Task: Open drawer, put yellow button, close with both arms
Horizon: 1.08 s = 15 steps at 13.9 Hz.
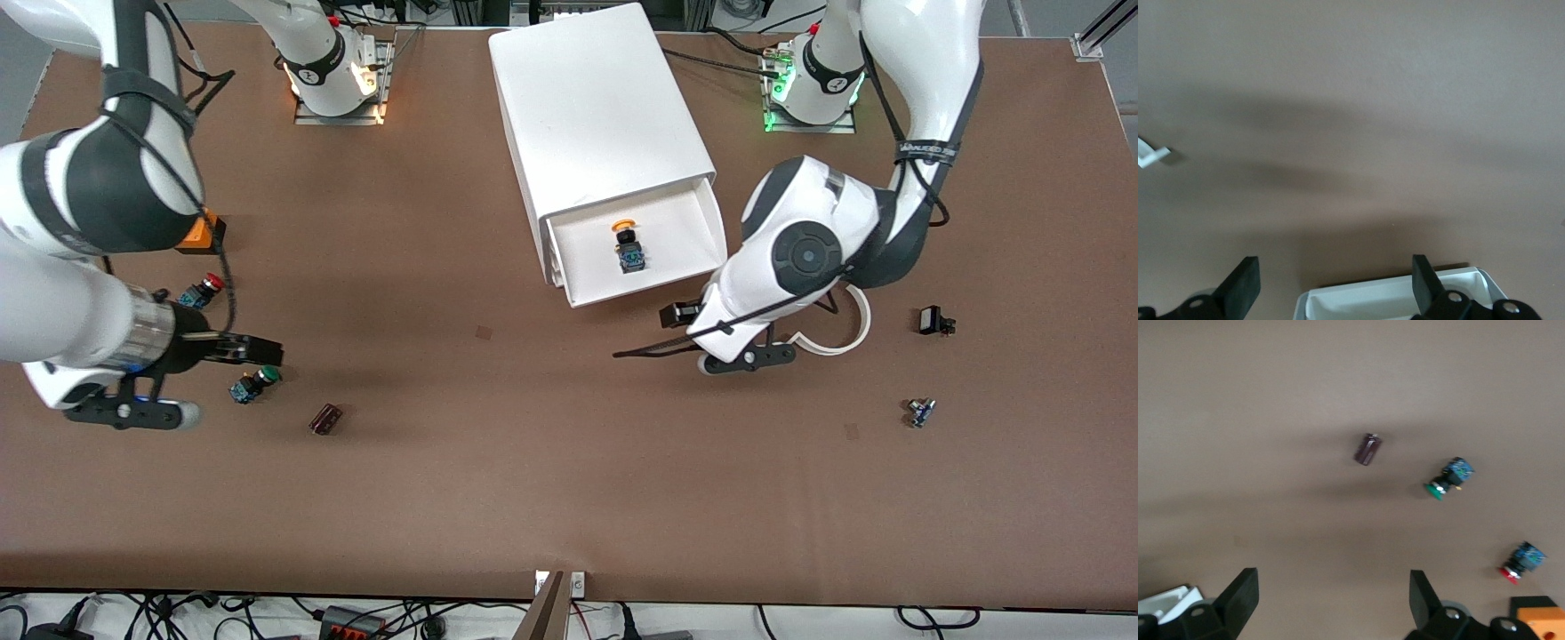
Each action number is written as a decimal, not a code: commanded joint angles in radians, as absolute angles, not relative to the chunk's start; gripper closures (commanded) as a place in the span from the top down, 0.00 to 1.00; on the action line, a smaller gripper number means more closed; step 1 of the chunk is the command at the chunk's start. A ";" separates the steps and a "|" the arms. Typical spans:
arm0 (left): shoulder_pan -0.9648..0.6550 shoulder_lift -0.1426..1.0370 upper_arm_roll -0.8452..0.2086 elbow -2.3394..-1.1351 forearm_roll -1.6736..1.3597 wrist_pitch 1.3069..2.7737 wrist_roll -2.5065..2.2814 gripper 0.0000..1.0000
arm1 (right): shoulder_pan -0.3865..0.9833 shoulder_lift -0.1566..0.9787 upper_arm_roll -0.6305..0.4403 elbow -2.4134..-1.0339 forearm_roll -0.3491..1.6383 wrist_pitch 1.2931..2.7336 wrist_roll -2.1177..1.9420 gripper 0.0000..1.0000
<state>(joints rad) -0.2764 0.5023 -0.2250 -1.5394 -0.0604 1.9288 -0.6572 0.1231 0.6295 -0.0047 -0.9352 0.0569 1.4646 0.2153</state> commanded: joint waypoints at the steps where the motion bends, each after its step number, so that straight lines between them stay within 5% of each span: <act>1: -0.323 0.480 -0.221 -1.577 -0.061 1.945 -0.731 1.00 | 0.088 0.601 0.012 -0.946 0.029 1.440 0.190 1.00; 5: -0.374 0.471 -0.222 -1.594 -0.063 1.947 -0.808 1.00 | 0.067 0.558 -0.018 -0.948 0.028 1.399 0.178 1.00; 11: -0.388 0.408 -0.271 -1.683 -0.066 1.944 -0.831 1.00 | -0.064 0.336 -0.011 -1.212 0.020 1.503 -0.079 1.00; 15: -0.388 0.380 -0.301 -1.738 -0.083 1.942 -0.833 1.00 | -0.075 0.266 -0.009 -1.253 0.014 1.503 -0.100 1.00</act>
